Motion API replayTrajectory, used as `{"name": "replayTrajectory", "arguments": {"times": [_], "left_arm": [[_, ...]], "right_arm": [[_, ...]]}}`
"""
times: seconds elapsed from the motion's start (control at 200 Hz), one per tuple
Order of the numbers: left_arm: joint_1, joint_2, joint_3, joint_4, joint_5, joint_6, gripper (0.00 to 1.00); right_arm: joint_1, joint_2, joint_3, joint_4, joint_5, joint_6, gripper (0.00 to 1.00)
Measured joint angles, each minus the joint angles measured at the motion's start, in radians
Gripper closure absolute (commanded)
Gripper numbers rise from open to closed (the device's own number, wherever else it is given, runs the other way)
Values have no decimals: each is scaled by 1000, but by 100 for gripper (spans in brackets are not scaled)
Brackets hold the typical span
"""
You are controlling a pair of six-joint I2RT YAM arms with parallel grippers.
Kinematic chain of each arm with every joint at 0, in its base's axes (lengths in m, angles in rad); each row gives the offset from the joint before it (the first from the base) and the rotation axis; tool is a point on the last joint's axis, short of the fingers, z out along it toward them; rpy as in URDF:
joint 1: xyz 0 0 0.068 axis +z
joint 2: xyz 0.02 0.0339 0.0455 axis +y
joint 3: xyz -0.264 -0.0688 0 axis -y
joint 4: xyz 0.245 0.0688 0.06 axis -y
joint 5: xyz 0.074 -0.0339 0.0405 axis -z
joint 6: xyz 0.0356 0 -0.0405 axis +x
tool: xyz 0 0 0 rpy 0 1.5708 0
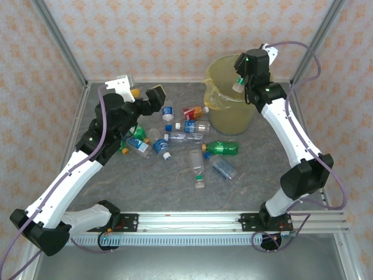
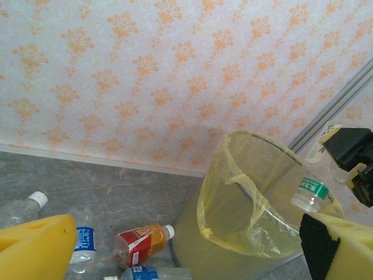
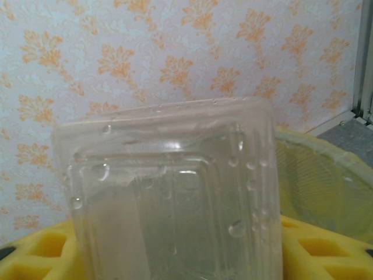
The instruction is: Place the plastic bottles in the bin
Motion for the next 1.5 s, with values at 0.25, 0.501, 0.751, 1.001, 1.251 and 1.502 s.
{"name": "replayTrajectory", "arguments": {"times": [0.25, 0.501, 0.751, 1.001, 1.251, 1.502], "left_arm": [[0, -6, 0, -12, -17, 15, 1], [0, -6, 1, -33, -17, 22, 1], [0, 2, 2, -45, -6, 22, 1], [0, 58, 39, -66, 61, 21, 1], [-15, 129, 64, -110, 125, 21, 1], [-19, 178, 79, -172, 126, -6, 1]], "right_arm": [[0, 39, 12, -8, -11, -13, 24], [0, 41, 43, -23, -12, -23, 0], [0, 27, 41, -38, -19, -26, 0], [0, -78, -10, -45, -49, -26, 0], [10, -208, -155, -46, -113, -21, 0], [134, -311, -301, -47, -151, -22, 0]]}}
